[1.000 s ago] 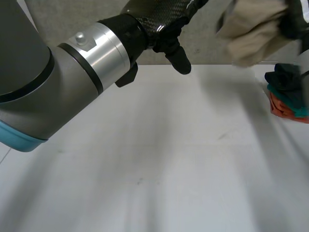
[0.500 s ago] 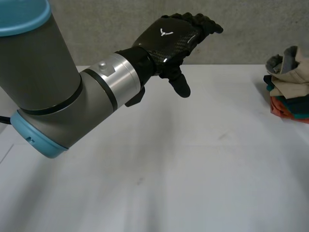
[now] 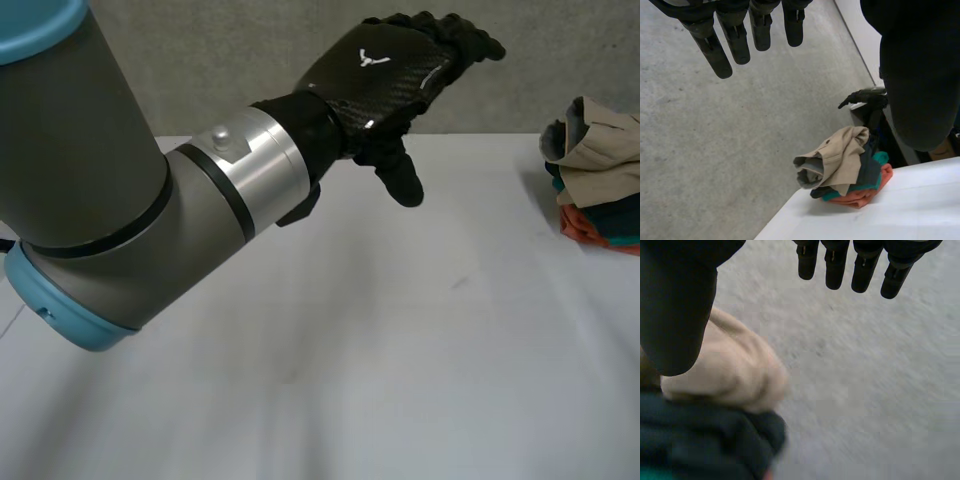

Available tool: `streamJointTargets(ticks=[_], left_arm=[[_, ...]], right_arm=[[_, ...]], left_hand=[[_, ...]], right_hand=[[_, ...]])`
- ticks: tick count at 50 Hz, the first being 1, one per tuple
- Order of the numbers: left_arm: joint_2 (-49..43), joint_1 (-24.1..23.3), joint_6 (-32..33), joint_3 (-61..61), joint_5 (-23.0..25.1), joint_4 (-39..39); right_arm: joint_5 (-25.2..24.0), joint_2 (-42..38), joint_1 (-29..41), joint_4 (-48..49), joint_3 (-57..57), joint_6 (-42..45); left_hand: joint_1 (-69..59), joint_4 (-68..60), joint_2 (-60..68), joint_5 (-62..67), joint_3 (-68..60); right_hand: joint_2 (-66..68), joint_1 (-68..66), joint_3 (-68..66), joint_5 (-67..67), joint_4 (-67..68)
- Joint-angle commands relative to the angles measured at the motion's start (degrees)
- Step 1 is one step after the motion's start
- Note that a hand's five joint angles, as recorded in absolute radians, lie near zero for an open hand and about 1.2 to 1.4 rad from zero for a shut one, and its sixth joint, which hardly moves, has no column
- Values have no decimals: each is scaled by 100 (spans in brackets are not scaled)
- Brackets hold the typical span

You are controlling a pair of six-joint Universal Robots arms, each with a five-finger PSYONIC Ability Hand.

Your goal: Fold the laundry.

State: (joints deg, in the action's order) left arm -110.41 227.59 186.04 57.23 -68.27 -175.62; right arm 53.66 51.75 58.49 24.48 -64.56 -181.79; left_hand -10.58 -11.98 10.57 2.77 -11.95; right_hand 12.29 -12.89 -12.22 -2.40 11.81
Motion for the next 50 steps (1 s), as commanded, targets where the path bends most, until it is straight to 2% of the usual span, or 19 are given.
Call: streamJointTargets(ticks=[1, 4, 5, 9, 12, 16, 20, 21, 23, 25, 27, 28, 30, 31, 34, 35, 38, 43, 50], left_arm=[[2, -110, -15, 43, 7, -7], [55, -136, -15, 25, 16, -16], [64, -145, -15, 8, 16, -25], [107, -145, -6, -80, 7, -113], [186, -119, -6, -203, -45, -218], [362, -22, 11, -370, -379, -219], [503, 521, 125, -467, -880, -131], [547, 993, 256, -441, -985, 35], [565, 1408, 520, -423, -1117, 307], [530, 1917, 1124, -336, -1223, 650], [486, 2209, 1652, -221, -1258, 774], [381, 2454, 2195, -64, -1276, 792], [170, 2666, 2751, 69, -1267, 775], [-101, 2885, 3250, 148, -1267, 688], [-480, 3220, 3763, 157, -1320, 468], [-821, 3465, 3973, 140, -1329, 250], [-1385, 3748, 4116, 70, -1267, -173], [-2710, 4187, 4169, -500, -1092, -1332], [-4082, 4583, 4204, -1457, -591, -1686]], right_arm=[[607, 862, -847, -1601, -233, 1976], [1127, 1039, -962, -1876, -144, 2585], [1486, 1135, -980, -1885, -135, 2900], [1963, 1442, -666, -1553, -153, 3141], [1955, 1829, -85, -1210, -275, 2966], [1920, 2479, 715, -314, -942, 2535], [1526, 3296, 1793, 731, -2074, 2210], [1437, 3368, 2006, 847, -2260, 2192], [1270, 3473, 2411, 953, -2603, 2218], [1138, 3509, 3000, 910, -3061, 2253], [1146, 3465, 3587, 674, -3394, 2384], [1146, 3456, 3764, 559, -3492, 2463], [1155, 3395, 4072, 313, -3633, 2630], [1199, 3256, 4352, 25, -3738, 2848], [1287, 2817, 4705, -389, -3879, 3192], [1322, 2693, 4759, -452, -3914, 3272], [1523, 2368, 4873, -601, -4028, 3509], [1709, 2200, 4865, -619, -4204, 3650], [1665, 2173, 4795, -541, -4503, 3624]], left_hand=[[-115, 25, 116, -104, 22], [-98, 42, 99, -121, 39], [-81, 59, 82, -138, 56], [-81, 59, 82, -138, 56], [-98, 42, 99, -121, 39], [-98, 42, 99, -121, 39], [-98, 42, 99, -121, 39], [-115, 25, 116, -104, 23], [-115, 25, 116, -104, 22], [-115, 25, 116, -104, 22], [-98, 42, 99, -121, 39], [-65, 75, 66, -154, 73], [-48, 92, 49, -171, 90], [-64, 76, 65, -155, 73], [-65, 75, 66, -154, 73], [-48, 92, 49, -171, 90], [-14, 126, 15, -205, 123], [36, 177, -36, -255, 174], [36, 177, -36, -255, 174]], right_hand=[[-229, 289, 222, 240, -181], [-229, 289, 222, 240, -181], [-229, 289, 222, 240, -181], [-229, 289, 222, 240, -181], [-229, 289, 222, 240, -181], [-229, 289, 222, 240, -181], [-229, 289, 222, 240, -181], [-229, 289, 222, 240, -181], [-229, 289, 222, 240, -181], [-229, 289, 222, 240, -181], [-229, 289, 222, 240, -181], [-229, 289, 222, 240, -181], [-229, 289, 222, 240, -181], [-229, 289, 222, 240, -181], [-229, 289, 222, 240, -181], [-229, 289, 222, 240, -181], [-229, 289, 222, 240, -181], [-229, 289, 222, 240, -181], [-229, 289, 222, 240, -181]])
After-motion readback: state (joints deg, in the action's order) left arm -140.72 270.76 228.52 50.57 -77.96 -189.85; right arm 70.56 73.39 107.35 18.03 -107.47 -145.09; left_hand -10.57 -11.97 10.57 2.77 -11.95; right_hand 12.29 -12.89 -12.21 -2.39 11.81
